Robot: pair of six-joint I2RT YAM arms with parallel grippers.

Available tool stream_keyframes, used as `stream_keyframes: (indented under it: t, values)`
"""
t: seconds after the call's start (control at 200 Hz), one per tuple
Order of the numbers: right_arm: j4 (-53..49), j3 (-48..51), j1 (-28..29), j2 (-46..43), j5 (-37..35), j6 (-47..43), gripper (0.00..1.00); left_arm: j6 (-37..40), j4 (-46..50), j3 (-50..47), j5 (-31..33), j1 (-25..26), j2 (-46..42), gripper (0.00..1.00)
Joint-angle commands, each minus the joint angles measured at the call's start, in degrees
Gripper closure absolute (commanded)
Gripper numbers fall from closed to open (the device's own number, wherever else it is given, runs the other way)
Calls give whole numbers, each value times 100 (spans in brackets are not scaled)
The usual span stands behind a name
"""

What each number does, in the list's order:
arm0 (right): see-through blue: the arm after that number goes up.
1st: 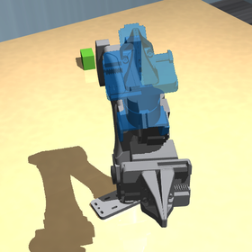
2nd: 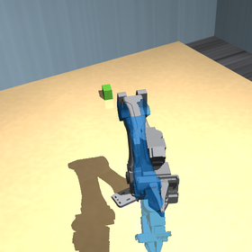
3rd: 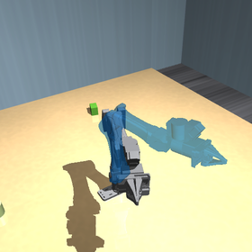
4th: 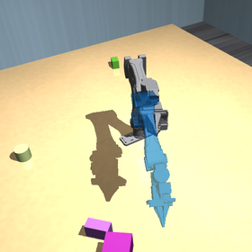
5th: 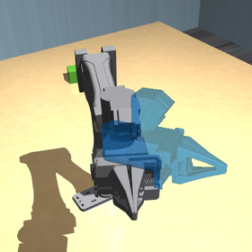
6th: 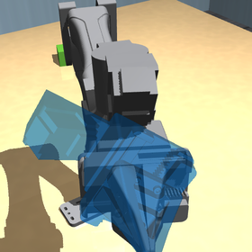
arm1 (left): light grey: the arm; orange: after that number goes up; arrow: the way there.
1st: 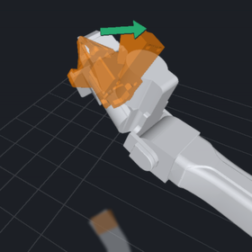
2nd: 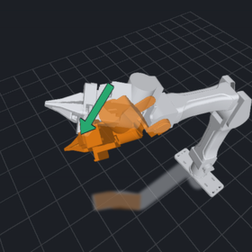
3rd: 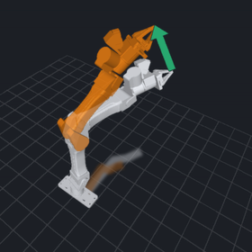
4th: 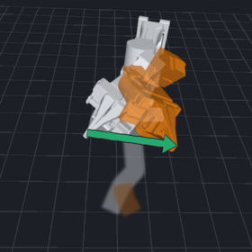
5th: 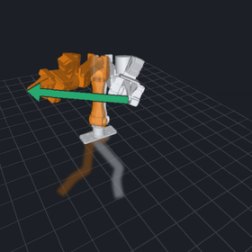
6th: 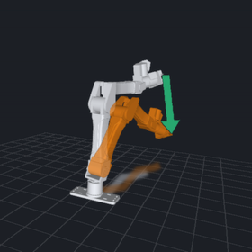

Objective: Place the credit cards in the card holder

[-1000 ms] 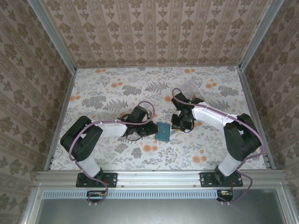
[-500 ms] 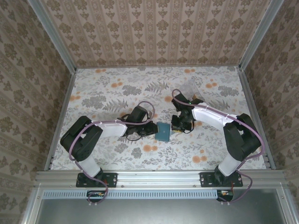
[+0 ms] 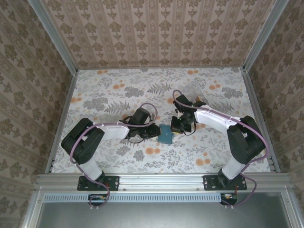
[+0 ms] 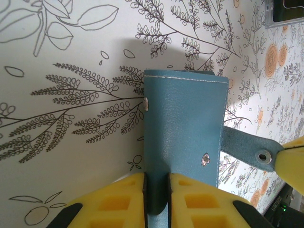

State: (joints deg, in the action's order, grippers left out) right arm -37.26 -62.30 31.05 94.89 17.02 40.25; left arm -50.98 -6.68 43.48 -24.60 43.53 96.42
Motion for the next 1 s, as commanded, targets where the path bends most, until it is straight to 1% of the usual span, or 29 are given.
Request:
stream_keyframes:
  t: [0.0, 0.385, 0.565, 0.995]
  values:
    - [106, -170, 98, 113, 247, -99, 100, 14, 66, 30, 55, 59, 49, 83]
    - [102, -510, 287, 639, 318, -79, 100, -8, 23, 12, 59, 68, 65, 83]
    - [13, -593, 325, 857, 227, -19, 100, -8, 20, 8, 57, 68, 61, 83]
    - [11, -659, 349, 1131, 136, -17, 100, -18, 3, 7, 61, 68, 62, 83]
